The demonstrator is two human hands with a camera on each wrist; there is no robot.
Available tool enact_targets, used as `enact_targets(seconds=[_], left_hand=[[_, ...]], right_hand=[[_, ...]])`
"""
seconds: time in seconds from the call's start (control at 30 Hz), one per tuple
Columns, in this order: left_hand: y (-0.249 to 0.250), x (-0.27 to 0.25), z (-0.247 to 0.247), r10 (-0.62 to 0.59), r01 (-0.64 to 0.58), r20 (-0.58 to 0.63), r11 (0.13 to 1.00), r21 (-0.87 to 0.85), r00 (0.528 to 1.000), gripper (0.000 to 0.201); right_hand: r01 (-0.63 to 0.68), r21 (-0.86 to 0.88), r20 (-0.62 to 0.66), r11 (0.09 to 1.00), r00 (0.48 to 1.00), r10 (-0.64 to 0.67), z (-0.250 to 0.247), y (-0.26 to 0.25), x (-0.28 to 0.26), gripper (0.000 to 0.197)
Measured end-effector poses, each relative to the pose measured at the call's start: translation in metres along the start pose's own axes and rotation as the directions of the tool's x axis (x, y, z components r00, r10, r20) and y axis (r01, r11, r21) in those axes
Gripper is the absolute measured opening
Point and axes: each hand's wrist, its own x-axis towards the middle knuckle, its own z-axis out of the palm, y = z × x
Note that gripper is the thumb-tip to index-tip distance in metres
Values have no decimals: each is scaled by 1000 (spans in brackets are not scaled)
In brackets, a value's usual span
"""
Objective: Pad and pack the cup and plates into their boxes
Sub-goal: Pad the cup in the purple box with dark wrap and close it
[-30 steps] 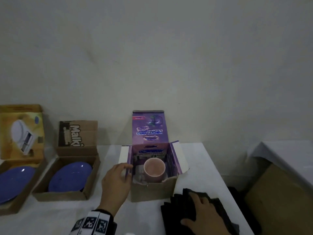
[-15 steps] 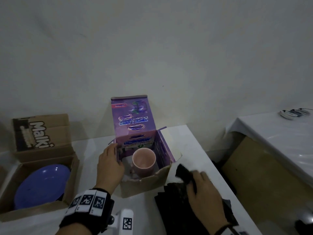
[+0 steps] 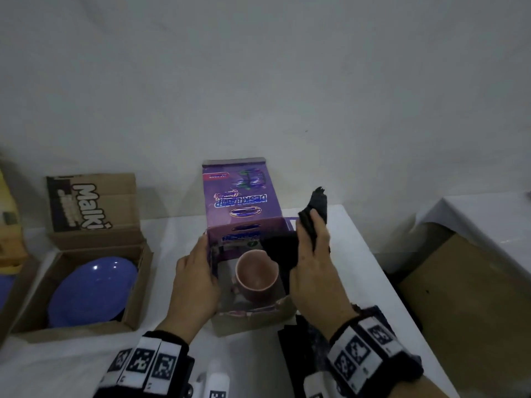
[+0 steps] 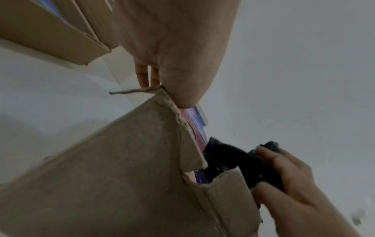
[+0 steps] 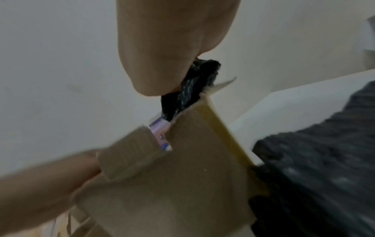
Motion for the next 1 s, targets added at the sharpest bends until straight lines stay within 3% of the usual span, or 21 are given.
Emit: enact_targets(seconds=[0.13,0.27,0.37,0.4,0.5,0.57,0.63,0.77,0.83,0.87,0.93,0.97,1.0], left_hand=[[9,11,-4,-79,73,36,987,146,996,72],[26,28,-3,60,-97,114,931,352,992,54],[28,30,3,80,-180,235,878,443,969,45],[28,29,4,70,-175,237,872,458,969,46],[27,29,4,36,-138,221,875,464,975,51],[26,30,5,26,-128,220,878,462,975,52],[26,30,5,23,-129,230,878,461,973,50],[26,28,5,57,-168,235,857,487,970,39],[26,26,5,55,-181,253,841,510,966,38],[27,26,5,36,-177,271,835,520,962,38],[28,28,3,11,-174,296,829,532,955,38],[28,28,3,12,-176,299,829,530,954,37],[29,28,3,15,-177,298,832,526,954,37]], right_hand=[[189,-99,318,977,936,-149,8,12,-17,74],[351,-153,324,924,901,-288,-3,7,-6,40],[335,-220,325,916,911,-255,-9,3,1,13],[359,-266,371,895,895,-248,-11,1,1,16],[418,-273,631,866,758,-167,-13,-6,2,34],[405,-230,692,885,707,-144,-14,-12,8,45],[359,-235,768,903,638,-53,-10,-19,19,41],[335,-315,886,888,438,149,3,-24,26,38],[349,-316,904,882,393,168,7,-27,27,35],[339,-322,892,884,420,164,6,-29,30,32],[326,-359,828,875,544,137,3,-29,37,28],[337,-372,806,865,579,121,0,-30,39,29],[340,-370,813,864,569,124,-1,-30,40,32]])
